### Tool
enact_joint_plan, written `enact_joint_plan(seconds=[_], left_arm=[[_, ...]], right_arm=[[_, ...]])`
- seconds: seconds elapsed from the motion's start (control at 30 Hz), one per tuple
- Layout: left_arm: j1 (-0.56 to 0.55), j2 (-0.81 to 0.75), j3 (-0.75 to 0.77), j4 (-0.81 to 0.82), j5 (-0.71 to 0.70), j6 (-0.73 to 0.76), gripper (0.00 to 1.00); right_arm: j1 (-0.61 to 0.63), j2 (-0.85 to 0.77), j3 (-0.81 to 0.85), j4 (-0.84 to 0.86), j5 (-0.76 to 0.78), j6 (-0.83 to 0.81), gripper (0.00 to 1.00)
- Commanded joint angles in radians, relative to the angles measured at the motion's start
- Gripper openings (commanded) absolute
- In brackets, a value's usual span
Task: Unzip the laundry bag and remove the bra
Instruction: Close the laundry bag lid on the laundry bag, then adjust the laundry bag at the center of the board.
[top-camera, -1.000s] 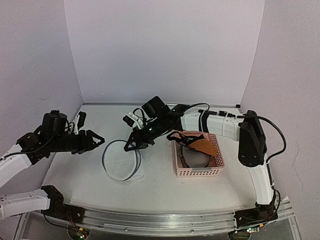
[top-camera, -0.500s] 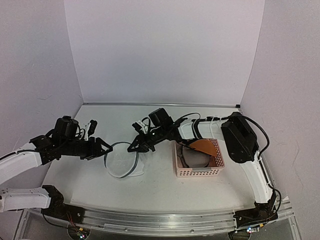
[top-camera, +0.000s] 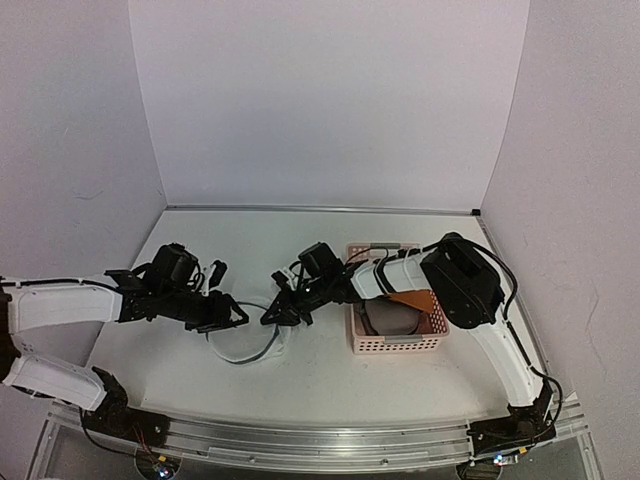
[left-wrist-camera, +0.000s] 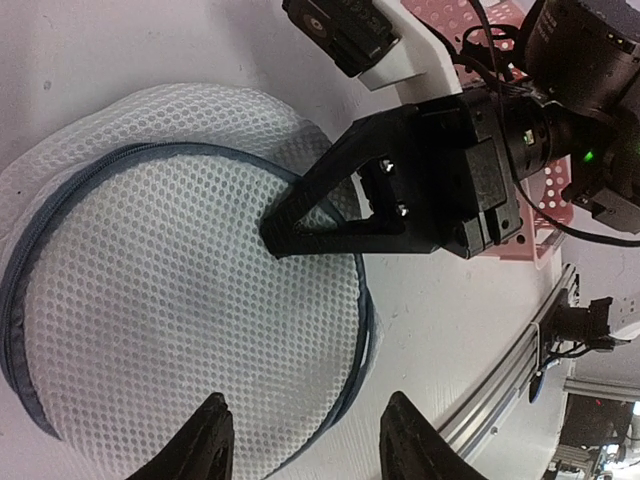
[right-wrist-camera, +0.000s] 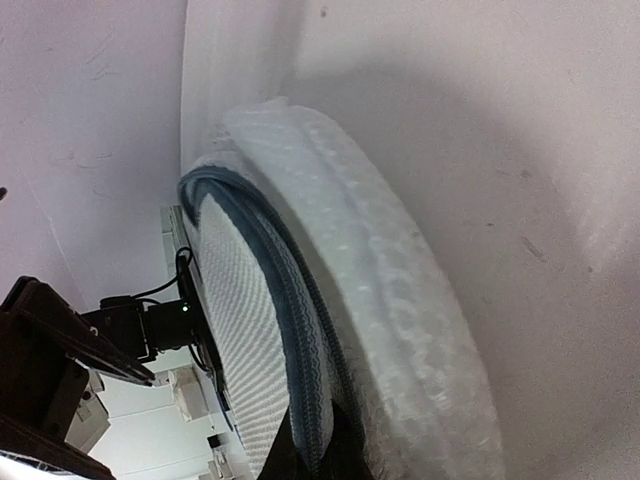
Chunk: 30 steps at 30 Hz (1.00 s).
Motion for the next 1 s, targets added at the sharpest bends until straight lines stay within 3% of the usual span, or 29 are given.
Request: enact_joint_plan(seconds=[0.0, 0.33, 0.73, 0.97], left_arm=[[-0.027, 0.108, 0.089, 0.092, -0.035, 0.032, 0.5], [-0.079, 0.348, 0.148, 0.106, -0.122, 0.032, 0.42], [-0.09, 0.559, 0.116, 0.115, -0.168, 0.011, 0.14], [-0.094, 0.563, 0.064, 0.117, -0.195, -0.012, 0.09]], right_arm=[[0.004, 0.016, -0.042, 0.104, 0.014, 0.058, 0.0], [0.018, -0.025, -0.152, 0.196, 0.051, 0.102, 0.01], [0.019, -0.114, -0.184, 0.188, 0.092, 0.063, 0.17], [0.019, -0.194, -0.178, 0.087, 0.169, -0.019, 0.28]])
